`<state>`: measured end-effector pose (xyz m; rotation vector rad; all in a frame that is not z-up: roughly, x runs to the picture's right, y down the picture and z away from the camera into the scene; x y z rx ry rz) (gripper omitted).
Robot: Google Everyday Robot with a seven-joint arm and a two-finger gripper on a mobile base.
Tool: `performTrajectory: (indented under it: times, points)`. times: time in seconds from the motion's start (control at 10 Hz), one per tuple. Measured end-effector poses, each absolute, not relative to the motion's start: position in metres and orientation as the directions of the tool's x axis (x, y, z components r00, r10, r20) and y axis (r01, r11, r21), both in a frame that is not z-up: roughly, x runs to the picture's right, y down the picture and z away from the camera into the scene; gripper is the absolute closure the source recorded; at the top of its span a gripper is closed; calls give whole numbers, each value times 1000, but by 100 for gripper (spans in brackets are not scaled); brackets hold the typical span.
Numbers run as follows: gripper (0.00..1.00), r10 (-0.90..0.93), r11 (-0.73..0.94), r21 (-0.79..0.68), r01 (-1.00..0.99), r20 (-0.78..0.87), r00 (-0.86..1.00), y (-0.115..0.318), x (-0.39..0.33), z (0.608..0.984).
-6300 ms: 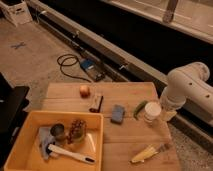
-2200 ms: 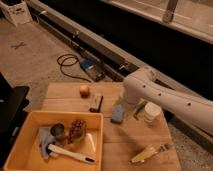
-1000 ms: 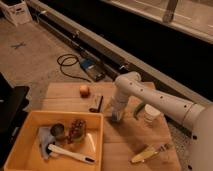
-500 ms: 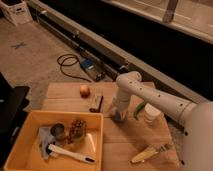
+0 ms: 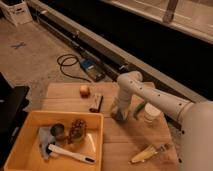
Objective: Place sponge in paper cup
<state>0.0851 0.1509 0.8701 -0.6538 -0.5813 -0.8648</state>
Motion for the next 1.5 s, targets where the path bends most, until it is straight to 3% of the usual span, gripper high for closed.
performTrajectory:
  times: [0.4,0.6,1.2,1.5]
  points:
    - [84,-494,484,-284,828,692,526,152,88,870]
    - [99,-494,484,-284,828,692,527,152,89,870]
    - [100,-504,494,-269,827,686,524,147,84,865]
    - [100,-502,567,-228,791,666,552,115,68,830]
